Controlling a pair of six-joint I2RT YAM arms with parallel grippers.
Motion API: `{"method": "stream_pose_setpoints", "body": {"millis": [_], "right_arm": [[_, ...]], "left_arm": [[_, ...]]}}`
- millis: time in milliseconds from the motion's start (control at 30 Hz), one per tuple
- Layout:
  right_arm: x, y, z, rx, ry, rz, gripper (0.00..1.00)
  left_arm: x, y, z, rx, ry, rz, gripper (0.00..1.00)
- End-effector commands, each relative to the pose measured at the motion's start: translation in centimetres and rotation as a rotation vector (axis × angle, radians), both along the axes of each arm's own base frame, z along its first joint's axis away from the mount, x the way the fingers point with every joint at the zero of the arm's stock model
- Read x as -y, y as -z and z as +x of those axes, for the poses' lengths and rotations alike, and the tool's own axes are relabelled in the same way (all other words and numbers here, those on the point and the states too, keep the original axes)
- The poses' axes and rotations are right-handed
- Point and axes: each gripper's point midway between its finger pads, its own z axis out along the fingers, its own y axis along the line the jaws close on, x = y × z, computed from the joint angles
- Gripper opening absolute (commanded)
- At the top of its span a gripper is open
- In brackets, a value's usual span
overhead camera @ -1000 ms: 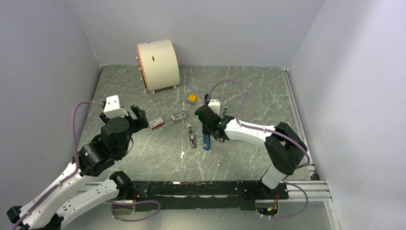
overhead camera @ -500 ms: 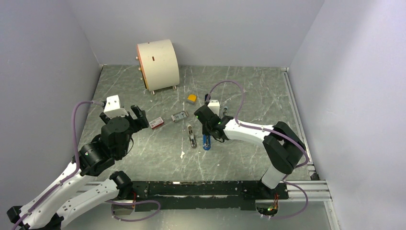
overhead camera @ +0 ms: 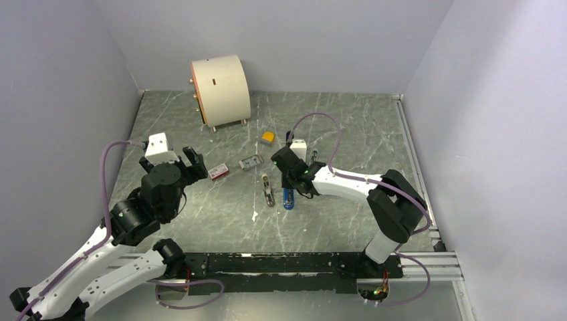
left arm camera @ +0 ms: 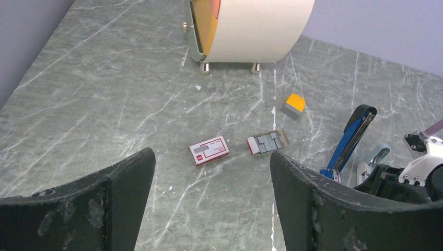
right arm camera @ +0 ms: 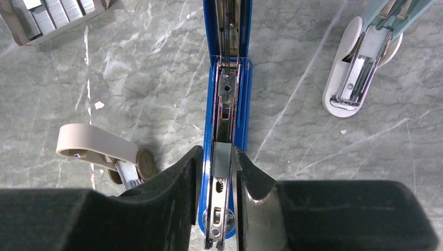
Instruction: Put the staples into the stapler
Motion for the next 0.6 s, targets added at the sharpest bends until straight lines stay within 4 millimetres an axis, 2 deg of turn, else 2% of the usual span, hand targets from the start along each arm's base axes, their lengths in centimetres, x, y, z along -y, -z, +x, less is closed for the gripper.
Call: {"method": "stream_pose_setpoints", "body": {"millis": [0, 200, 367, 567], "right_arm": [[-0.1, -0.9, 0.6, 0.026, 0.019, 0.026, 0.32], [-0.4, -2.4, 0.8, 0.05, 0.016, 0.045, 0.34], [-1.0, -4.8, 1.5, 0.093, -0.017, 0.062, 0.34], [-4.9, -7.5, 3.4, 0.136, -0.171, 0.093, 0.36]], "left_arm": [[-0.3, -0.4, 0.2, 0.017, -0.019, -0.007, 0.85], [-0.3, -0.4, 0.2, 0.017, -0.019, -0.008, 0.85], [-0.3, -0.5, 0.2, 0.02, -0.021, -0.011, 0.85], [-0.4, -0.5, 0.1, 0.019, -0.025, -0.012, 0.85]]}}
